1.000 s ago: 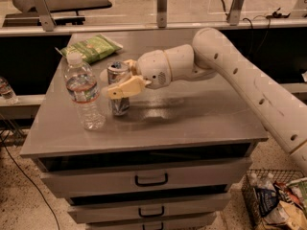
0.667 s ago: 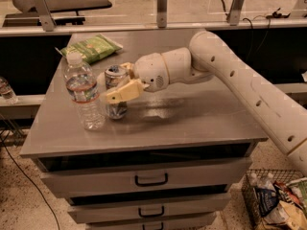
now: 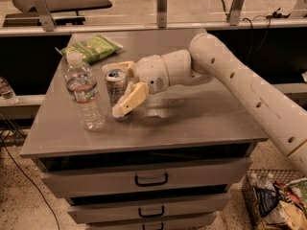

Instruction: Move redbull can near water bottle

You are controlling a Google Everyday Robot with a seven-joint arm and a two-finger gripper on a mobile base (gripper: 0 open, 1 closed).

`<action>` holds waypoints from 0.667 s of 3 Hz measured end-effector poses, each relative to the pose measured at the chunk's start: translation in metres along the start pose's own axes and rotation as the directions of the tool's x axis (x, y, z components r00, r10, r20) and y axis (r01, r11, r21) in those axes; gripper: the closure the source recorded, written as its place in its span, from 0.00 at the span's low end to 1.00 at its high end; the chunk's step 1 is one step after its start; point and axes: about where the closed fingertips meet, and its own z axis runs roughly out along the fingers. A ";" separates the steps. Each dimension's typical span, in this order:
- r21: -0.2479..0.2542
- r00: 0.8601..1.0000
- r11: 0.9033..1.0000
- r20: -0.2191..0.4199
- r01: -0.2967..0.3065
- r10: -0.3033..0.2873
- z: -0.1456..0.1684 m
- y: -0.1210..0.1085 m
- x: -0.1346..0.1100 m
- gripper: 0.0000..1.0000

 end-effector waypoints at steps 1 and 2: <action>0.017 1.000 1.000 -0.004 -0.001 0.001 -0.006 -0.005 -0.001 0.00; 0.100 0.999 0.994 -0.038 0.042 -0.039 -0.035 -0.025 -0.009 0.00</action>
Offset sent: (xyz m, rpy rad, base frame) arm 0.0873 -0.0824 0.0394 -0.0653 -0.1788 -0.2569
